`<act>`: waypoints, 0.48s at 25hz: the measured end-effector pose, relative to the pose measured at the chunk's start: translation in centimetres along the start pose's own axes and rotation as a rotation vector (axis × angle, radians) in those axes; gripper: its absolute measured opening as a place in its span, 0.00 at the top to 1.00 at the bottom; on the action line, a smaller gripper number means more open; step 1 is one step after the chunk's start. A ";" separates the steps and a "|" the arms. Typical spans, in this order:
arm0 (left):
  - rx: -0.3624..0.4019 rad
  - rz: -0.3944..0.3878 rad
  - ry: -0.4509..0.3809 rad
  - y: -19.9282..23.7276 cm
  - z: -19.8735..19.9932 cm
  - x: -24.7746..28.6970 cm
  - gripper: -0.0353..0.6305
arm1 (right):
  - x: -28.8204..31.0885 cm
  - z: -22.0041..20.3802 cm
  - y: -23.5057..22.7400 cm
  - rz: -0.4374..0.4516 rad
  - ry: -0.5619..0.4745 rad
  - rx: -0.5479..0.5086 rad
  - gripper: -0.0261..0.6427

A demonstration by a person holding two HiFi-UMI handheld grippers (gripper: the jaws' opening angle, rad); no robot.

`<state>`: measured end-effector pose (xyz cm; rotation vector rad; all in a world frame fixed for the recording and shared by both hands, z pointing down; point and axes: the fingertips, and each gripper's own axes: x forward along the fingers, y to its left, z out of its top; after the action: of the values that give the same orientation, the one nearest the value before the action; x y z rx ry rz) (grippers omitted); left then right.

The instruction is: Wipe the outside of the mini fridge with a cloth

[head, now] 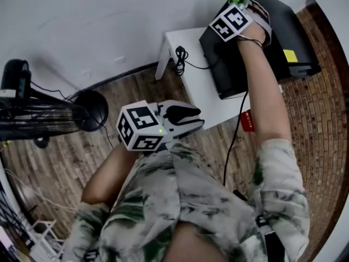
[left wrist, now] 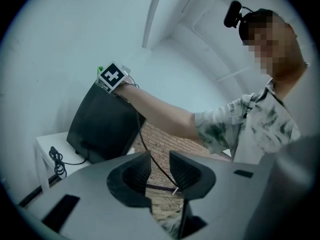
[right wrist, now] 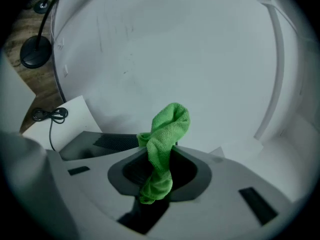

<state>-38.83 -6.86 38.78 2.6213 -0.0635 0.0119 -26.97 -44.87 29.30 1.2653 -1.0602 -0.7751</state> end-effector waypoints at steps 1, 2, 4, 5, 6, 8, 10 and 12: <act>0.001 0.002 -0.003 0.1 0.1 -0.2 0.76 | 0.4 -0.3 -0.4 -0.006 0.013 -0.006 0.81; 0.001 0.005 -0.005 0.1 0.1 -0.3 0.76 | 0.7 -0.6 -0.5 -0.008 0.024 -0.015 0.81; -0.002 0.010 -0.007 0.2 0.1 -0.6 0.76 | 1.2 -0.9 0.1 -0.005 0.041 -0.041 0.81; -0.004 0.012 -0.009 0.3 0.1 -0.7 0.76 | 1.5 -0.9 0.6 0.000 0.047 -0.053 0.81; -0.005 0.015 -0.010 0.4 0.1 -0.8 0.76 | 1.7 -0.9 1.2 0.008 0.051 -0.060 0.81; -0.008 0.022 -0.013 0.7 0.1 -1.1 0.76 | 2.2 -0.7 2.4 0.023 0.056 -0.067 0.81; -0.012 0.030 -0.017 1.0 0.1 -1.4 0.76 | 2.7 -0.6 3.6 0.038 0.061 -0.073 0.81; -0.019 0.038 -0.021 1.3 0.0 -1.7 0.76 | 3.1 -0.6 5.0 0.055 0.066 -0.078 0.81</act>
<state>-40.56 -7.95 39.39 2.6010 -0.1205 -0.0026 -25.72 -46.66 34.80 1.1833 -0.9985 -0.7211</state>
